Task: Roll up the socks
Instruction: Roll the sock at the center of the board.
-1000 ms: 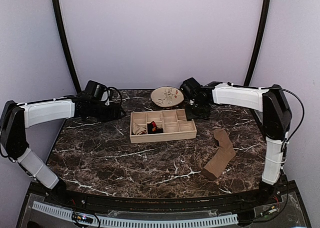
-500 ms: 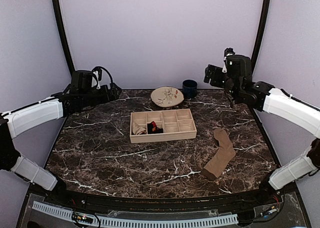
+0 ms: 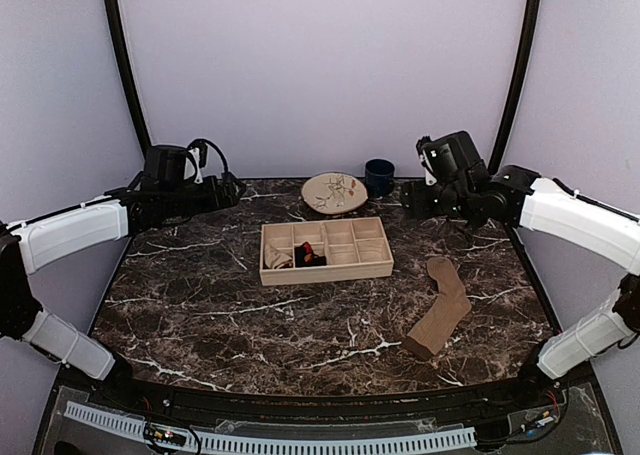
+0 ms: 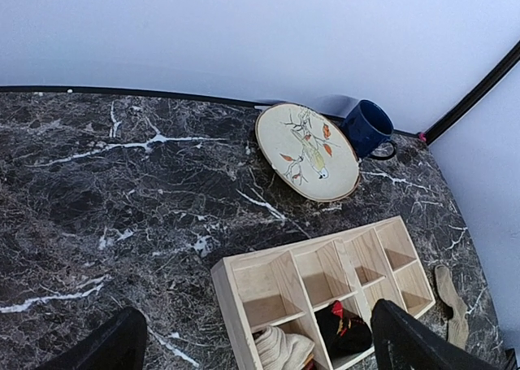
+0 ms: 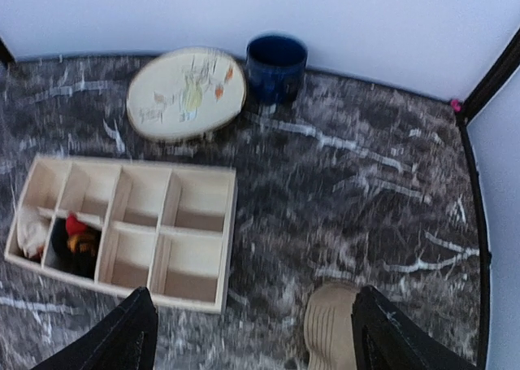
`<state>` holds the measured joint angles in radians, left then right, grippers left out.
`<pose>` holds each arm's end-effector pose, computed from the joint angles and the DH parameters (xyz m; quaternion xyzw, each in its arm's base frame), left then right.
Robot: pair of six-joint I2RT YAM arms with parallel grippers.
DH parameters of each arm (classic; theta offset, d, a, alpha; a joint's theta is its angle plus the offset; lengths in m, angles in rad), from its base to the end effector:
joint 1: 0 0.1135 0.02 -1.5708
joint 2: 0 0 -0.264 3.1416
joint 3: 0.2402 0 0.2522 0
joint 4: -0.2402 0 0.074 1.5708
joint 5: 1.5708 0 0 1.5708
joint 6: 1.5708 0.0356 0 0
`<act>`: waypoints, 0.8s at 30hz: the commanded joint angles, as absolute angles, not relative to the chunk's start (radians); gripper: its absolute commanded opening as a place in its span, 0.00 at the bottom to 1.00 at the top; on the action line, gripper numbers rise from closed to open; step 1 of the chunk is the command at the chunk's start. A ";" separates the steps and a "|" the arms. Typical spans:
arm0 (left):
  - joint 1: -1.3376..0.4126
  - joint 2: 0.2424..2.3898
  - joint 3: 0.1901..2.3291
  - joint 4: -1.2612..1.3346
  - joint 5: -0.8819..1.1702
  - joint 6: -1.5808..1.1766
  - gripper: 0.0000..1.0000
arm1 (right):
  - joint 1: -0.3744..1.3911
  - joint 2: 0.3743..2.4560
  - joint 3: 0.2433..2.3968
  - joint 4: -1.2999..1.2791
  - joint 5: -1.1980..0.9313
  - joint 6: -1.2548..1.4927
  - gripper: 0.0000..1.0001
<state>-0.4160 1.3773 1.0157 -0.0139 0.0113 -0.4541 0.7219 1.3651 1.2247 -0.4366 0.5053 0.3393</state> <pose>0.2940 -0.1303 0.3018 -0.0126 0.8266 -0.2414 0.5083 0.2404 0.1887 0.3397 -0.0448 0.8583 0.0440 0.5093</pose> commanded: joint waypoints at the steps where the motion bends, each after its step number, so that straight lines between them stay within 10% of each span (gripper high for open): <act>1: -0.418 1.376 0.991 -0.035 0.044 -0.430 0.99 | 0.805 1.390 1.258 -0.763 0.415 0.422 0.80; 24: -0.533 1.406 0.993 -0.026 -0.026 -0.412 0.98 | 1.045 1.305 0.947 -1.002 0.087 0.606 0.76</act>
<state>-0.5209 1.4284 0.9989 -0.0322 0.0006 -0.4076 1.0351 1.3285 0.9924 -0.9905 0.1230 0.5667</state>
